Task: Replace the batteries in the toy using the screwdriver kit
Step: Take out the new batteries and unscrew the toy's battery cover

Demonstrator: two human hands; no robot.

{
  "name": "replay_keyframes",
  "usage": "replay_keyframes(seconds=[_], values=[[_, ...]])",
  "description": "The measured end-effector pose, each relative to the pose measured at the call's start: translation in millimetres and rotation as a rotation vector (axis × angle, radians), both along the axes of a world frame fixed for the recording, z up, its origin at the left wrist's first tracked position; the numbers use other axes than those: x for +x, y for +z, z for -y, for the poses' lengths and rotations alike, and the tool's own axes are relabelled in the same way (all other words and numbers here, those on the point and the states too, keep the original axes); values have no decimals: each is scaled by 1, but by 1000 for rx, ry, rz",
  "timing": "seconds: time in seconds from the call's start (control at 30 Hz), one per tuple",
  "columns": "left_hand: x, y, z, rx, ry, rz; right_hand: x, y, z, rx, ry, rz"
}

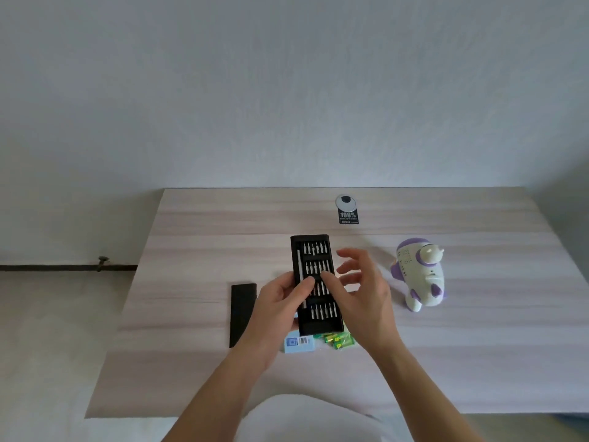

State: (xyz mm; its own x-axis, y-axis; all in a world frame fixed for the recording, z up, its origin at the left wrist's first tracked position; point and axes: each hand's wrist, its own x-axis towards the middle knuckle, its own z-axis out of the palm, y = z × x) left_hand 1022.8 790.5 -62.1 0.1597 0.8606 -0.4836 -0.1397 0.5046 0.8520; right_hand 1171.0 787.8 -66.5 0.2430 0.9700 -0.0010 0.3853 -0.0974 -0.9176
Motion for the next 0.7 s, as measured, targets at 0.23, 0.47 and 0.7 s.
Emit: replay_keyframes(seconds=[0.23,0.47,0.7], values=[[24,9,6,43,-26,-39,21,9,-5,31,102,69],[32,12,9,84,-53,-70,26,20,-16,195,237,319],[27,11,13,96,-54,-84,19,18,-19,259,220,482]])
